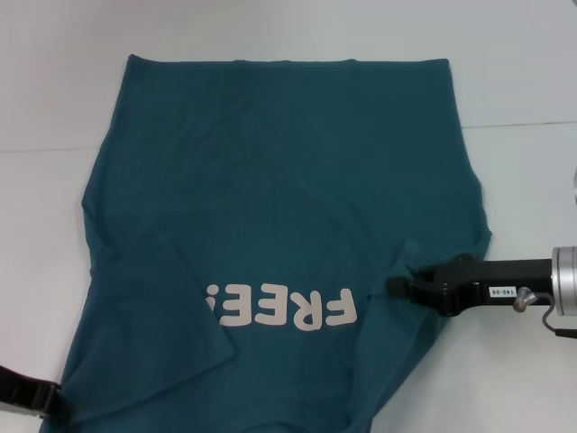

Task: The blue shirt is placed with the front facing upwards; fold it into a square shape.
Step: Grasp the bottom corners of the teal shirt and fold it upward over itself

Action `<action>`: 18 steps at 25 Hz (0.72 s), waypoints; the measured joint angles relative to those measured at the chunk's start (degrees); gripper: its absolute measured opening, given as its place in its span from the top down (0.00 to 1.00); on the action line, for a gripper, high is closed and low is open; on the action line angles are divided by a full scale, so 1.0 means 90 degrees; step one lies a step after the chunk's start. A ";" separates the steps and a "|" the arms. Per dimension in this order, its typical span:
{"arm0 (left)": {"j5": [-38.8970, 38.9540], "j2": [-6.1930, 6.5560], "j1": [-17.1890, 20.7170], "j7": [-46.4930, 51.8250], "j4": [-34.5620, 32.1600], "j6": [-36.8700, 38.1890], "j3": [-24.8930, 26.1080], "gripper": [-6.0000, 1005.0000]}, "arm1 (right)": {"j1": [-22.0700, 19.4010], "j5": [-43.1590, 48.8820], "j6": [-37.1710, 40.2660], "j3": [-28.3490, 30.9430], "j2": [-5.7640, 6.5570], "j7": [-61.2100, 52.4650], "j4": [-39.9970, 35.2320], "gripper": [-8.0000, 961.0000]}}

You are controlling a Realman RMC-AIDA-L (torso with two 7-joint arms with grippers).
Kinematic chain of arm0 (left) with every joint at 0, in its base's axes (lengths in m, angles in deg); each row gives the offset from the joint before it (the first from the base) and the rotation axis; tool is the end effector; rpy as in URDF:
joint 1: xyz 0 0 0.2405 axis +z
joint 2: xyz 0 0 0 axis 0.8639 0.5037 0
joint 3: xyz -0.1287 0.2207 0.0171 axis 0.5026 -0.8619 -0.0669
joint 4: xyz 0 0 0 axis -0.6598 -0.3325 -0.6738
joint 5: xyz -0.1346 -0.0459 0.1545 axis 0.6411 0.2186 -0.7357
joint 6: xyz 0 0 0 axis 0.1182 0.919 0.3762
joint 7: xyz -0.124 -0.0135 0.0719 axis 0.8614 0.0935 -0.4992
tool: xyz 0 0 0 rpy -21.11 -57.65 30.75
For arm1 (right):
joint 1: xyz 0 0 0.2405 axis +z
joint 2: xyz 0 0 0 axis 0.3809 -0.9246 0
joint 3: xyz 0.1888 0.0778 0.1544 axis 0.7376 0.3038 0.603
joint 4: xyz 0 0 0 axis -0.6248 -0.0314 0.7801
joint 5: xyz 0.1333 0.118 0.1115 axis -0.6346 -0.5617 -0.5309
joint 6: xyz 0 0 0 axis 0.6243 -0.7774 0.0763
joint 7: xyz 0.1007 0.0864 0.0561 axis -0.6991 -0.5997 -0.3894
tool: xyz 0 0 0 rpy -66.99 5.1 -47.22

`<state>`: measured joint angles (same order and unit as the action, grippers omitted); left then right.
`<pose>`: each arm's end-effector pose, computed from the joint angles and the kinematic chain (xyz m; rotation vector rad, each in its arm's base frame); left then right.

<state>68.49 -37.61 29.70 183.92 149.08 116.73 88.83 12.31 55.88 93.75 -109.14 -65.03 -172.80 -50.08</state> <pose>-0.2857 0.3150 0.0356 -2.2388 -1.6405 0.4108 0.2810 0.3436 -0.0035 -2.6517 1.0333 0.5407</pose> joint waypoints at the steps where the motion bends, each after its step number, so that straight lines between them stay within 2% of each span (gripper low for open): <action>1: 0.0005 0.0000 0.0000 -0.0003 0.0000 -0.0015 0.0002 0.91 | 0.0002 0.0000 -0.0004 0.0000 0.0000 0.0000 0.0010 0.95; 18: 0.0154 0.0045 -0.0070 -0.0133 -0.0235 -0.0373 0.0091 0.96 | -0.0007 -0.0071 -0.0012 0.0003 -0.0002 -0.0042 0.0037 0.95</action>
<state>69.87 -37.20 29.06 182.73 146.97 113.37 89.65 12.25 55.24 93.64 -109.11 -65.05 -173.18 -49.75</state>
